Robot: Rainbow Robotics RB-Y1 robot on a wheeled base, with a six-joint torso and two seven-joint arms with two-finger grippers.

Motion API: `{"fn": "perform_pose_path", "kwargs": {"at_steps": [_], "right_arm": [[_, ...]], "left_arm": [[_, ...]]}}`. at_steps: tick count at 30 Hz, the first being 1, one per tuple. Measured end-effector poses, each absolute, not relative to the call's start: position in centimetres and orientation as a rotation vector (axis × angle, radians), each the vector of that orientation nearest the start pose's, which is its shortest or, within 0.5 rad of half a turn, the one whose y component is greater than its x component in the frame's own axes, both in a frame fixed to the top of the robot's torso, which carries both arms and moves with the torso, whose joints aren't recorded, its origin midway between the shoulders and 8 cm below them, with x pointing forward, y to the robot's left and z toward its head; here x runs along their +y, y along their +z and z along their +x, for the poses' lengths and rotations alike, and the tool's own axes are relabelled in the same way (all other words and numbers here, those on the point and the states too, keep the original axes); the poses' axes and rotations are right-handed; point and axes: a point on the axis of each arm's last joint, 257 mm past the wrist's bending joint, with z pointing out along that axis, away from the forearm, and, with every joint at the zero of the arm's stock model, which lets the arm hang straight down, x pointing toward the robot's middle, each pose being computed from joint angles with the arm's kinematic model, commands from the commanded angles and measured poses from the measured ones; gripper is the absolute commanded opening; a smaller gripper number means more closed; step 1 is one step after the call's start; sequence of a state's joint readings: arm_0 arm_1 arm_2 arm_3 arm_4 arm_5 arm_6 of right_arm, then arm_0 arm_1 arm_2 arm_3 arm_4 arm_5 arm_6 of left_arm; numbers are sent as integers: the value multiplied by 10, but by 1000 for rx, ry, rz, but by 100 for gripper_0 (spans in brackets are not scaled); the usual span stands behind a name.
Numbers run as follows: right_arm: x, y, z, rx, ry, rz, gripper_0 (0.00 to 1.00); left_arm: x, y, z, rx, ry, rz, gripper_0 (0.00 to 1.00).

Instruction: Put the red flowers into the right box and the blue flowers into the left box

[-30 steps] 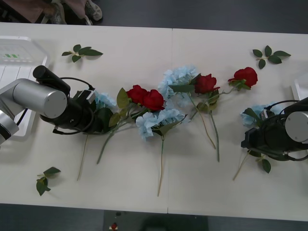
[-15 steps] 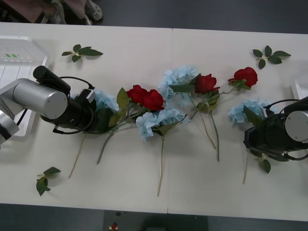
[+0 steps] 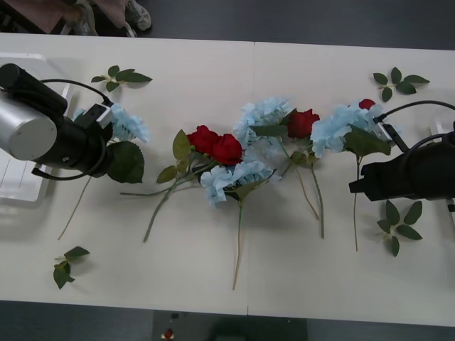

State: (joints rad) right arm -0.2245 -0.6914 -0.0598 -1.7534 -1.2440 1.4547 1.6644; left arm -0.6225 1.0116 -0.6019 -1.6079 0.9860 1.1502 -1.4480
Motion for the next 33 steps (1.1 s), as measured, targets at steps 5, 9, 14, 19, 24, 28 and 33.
{"fn": "perform_pose_path", "kwargs": {"at_steps": [5,9,14,19,24,28,33], "right_arm": [[-187,-178,406,2432,996,-588,0],[-143,-125,387,2267,1288,-771,0],[-110,-76,381,2059,1535,-897,0],[-92,-43,376,1936,1655,-937,0],[-79,-17,371,1826,1741,-942,0],[-69,-6,369,1784,1772,-960,0],[-49,14,375,1714,1812,-935,0]], "left_arm": [[333,-188,506,2565,94,539,0],[379,-139,501,2573,146,429,0],[454,-100,498,2564,343,319,0],[520,-89,503,2556,488,301,0],[570,-95,515,2516,495,201,0],[595,-113,522,2500,556,222,0],[604,-131,529,2493,569,199,19]]}}
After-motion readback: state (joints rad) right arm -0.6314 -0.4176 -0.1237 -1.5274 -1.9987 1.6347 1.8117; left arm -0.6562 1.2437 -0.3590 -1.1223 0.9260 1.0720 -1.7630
